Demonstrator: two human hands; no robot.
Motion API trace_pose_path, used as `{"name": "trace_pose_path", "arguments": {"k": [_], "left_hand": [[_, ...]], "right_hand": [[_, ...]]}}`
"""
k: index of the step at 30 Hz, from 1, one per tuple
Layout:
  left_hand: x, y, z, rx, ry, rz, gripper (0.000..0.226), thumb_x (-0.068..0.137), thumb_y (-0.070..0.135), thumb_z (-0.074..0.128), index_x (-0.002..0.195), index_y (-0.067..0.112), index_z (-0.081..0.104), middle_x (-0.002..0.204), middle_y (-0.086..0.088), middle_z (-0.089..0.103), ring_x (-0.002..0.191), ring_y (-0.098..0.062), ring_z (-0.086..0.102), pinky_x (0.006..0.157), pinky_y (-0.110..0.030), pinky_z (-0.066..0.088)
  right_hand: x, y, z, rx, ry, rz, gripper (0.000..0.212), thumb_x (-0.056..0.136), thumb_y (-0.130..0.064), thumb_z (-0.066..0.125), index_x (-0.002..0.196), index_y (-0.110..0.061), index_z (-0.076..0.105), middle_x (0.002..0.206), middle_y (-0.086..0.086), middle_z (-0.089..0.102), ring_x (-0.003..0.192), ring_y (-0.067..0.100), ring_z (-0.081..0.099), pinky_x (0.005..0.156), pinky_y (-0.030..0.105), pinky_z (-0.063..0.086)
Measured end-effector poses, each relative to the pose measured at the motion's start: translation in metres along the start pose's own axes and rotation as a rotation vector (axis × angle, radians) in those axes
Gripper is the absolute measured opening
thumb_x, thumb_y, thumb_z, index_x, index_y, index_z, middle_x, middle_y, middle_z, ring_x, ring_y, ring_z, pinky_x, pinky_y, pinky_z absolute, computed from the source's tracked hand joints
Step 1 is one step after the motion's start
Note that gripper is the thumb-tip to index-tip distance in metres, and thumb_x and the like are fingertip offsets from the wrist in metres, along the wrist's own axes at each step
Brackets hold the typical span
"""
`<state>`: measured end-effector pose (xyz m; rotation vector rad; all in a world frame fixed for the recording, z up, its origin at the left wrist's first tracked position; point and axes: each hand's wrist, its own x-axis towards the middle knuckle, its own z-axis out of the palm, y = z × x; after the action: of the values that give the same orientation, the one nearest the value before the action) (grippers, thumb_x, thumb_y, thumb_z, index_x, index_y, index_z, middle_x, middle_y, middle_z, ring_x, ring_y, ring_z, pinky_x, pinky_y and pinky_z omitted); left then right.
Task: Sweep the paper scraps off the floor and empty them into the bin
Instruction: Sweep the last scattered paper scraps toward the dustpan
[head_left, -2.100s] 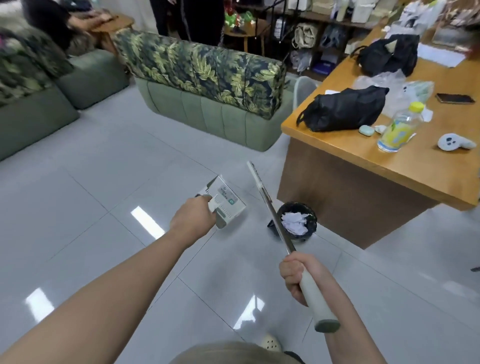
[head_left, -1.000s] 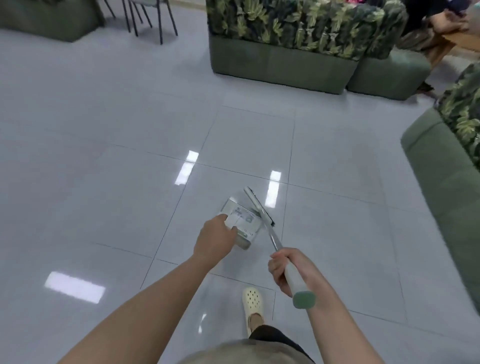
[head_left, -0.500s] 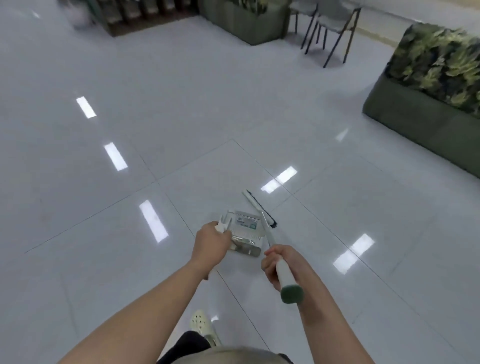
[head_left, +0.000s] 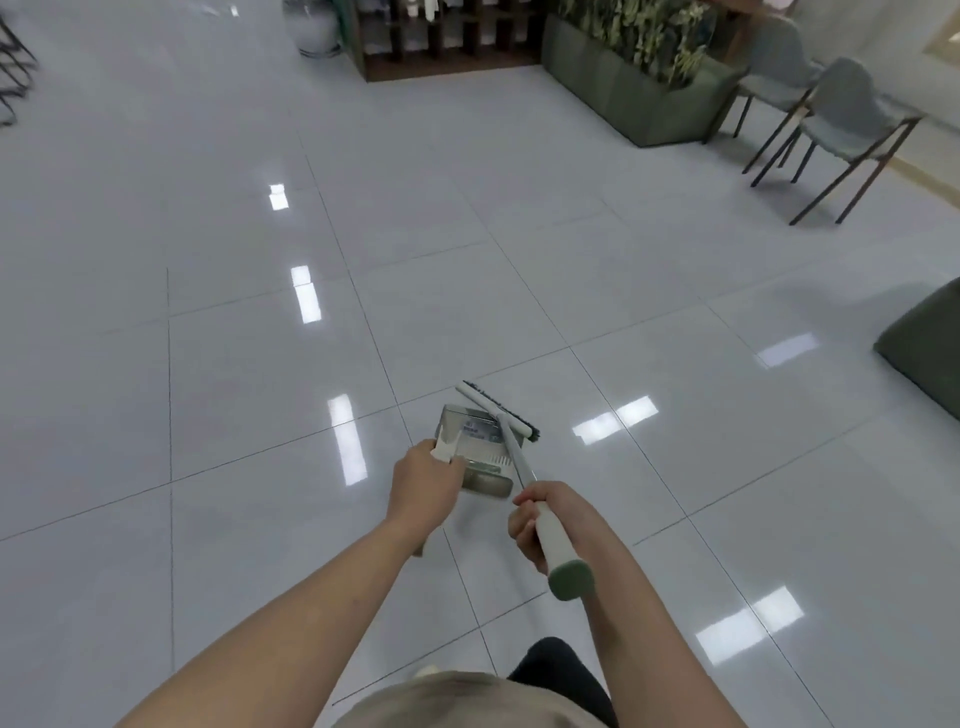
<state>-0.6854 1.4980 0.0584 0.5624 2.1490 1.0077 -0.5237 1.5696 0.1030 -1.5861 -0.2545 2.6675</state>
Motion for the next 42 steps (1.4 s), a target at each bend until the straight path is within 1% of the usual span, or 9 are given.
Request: {"name": "trace_pose_path", "arguments": {"k": [6,13,18,23,29,31,34,39,42], "left_hand": [[0.117,0.026,-0.042,-0.088,0.121,-0.091,0.018,0.092,0.019,0.059,0.075,0.011,0.060,0.067,-0.002,0.060,0.057,-0.019,0.051,0.053,-0.036,0.051],[0.282,0.068,-0.077,-0.122,0.244,-0.143,0.020,0.093,0.024,0.066,0.074,0.021,0.060,0.065,0.003,0.060,0.056,-0.018,0.054,0.050,-0.031,0.047],[0.385,0.112,-0.119,-0.082,0.365,-0.187,0.024,0.095,0.026,0.066,0.072,0.021,0.059,0.063,0.003,0.059,0.052,-0.012,0.050,0.043,-0.023,0.036],[0.457,0.125,-0.142,-0.230,0.499,-0.255,0.015,0.098,0.032,0.065,0.085,0.023,0.067,0.065,0.001,0.063,0.050,-0.008,0.049,0.046,-0.022,0.039],[0.584,0.130,-0.195,-0.406,0.659,-0.301,0.016,0.096,0.022,0.064,0.081,0.023,0.067,0.062,0.007,0.060,0.049,-0.002,0.050,0.048,-0.019,0.039],[0.638,0.132,-0.224,-0.395,0.661,-0.293,0.010,0.096,0.022,0.064,0.087,0.021,0.068,0.066,0.008,0.062,0.053,-0.003,0.053,0.048,-0.019,0.038],[0.719,0.141,-0.270,-0.296,0.598,-0.272,0.005,0.097,0.026,0.062,0.096,0.023,0.067,0.076,0.003,0.067,0.063,-0.013,0.059,0.051,-0.025,0.040],[0.838,0.174,-0.350,-0.211,0.520,-0.211,0.009,0.097,0.025,0.058,0.093,0.027,0.066,0.077,0.002,0.068,0.070,-0.018,0.064,0.060,-0.039,0.054],[0.913,0.193,-0.392,-0.196,0.502,-0.208,0.011,0.097,0.028,0.056,0.097,0.029,0.067,0.074,0.000,0.066,0.064,-0.018,0.059,0.054,-0.033,0.048]], "right_hand": [[0.072,-0.102,0.099,-0.043,-0.079,0.033,0.010,0.089,-0.002,0.039,0.084,-0.008,0.043,0.046,-0.003,0.033,0.031,0.007,0.036,0.032,0.013,0.036],[0.186,-0.243,0.200,-0.205,-0.086,0.138,0.015,0.083,0.001,0.046,0.079,-0.013,0.039,0.052,-0.002,0.036,0.034,0.008,0.039,0.033,0.016,0.039],[0.246,-0.343,0.293,-0.380,-0.111,0.198,0.019,0.087,0.000,0.045,0.074,-0.013,0.039,0.049,-0.002,0.038,0.035,0.008,0.039,0.032,0.017,0.039],[0.302,-0.409,0.391,-0.485,-0.169,0.280,0.022,0.086,-0.003,0.045,0.069,-0.016,0.038,0.047,-0.004,0.037,0.035,0.008,0.037,0.034,0.015,0.038],[0.380,-0.476,0.507,-0.535,-0.213,0.329,0.022,0.084,-0.003,0.048,0.064,-0.012,0.045,0.048,-0.005,0.036,0.034,0.006,0.038,0.035,0.013,0.036],[0.407,-0.500,0.550,-0.564,-0.199,0.332,0.023,0.082,-0.003,0.050,0.060,-0.011,0.048,0.048,-0.005,0.037,0.034,0.006,0.038,0.035,0.013,0.037],[0.446,-0.538,0.614,-0.545,-0.163,0.324,0.024,0.085,-0.004,0.047,0.064,-0.016,0.039,0.048,-0.004,0.038,0.034,0.007,0.040,0.033,0.015,0.038],[0.498,-0.602,0.721,-0.516,-0.158,0.317,0.023,0.081,-0.004,0.050,0.063,-0.016,0.040,0.048,-0.005,0.039,0.034,0.006,0.040,0.032,0.016,0.038],[0.533,-0.644,0.775,-0.505,-0.156,0.290,0.023,0.083,-0.005,0.048,0.064,-0.016,0.039,0.050,-0.005,0.038,0.035,0.006,0.038,0.032,0.015,0.036]]}}
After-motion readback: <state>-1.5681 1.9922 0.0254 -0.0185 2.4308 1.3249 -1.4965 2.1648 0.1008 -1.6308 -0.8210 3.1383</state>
